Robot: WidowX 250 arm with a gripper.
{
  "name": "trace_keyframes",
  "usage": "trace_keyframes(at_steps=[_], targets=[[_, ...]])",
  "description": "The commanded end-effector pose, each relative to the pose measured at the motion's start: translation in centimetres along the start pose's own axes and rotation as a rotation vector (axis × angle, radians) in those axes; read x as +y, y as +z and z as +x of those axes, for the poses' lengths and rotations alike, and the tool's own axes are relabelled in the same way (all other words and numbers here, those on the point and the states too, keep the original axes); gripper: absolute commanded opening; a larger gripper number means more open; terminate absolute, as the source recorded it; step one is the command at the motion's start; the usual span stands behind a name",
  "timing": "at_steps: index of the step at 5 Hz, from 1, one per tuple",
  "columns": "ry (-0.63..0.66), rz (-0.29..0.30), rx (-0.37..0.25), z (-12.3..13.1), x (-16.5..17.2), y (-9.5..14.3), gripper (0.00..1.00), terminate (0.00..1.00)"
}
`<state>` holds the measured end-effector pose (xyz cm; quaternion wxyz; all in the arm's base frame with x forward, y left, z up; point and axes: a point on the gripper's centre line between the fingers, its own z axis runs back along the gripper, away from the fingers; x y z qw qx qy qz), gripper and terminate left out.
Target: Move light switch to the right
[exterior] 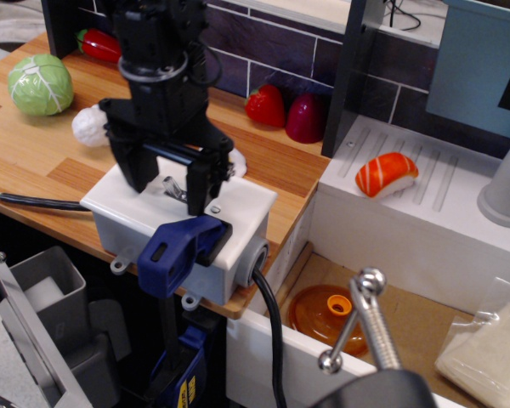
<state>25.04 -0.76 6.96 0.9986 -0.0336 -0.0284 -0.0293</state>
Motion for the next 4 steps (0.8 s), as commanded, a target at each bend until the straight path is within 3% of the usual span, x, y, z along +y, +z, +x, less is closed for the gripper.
trace_keyframes(at_steps=[1, 3, 4], targets=[[-0.039, -0.025, -0.01, 1.7, -3.3, 0.3, 1.0, 0.0], [-0.022, -0.049, 0.0, 2.3, -4.3, 0.8, 1.0, 0.0], [0.048, 0.012, -0.061, 2.9, -3.4, 2.4, 1.0, 1.0]])
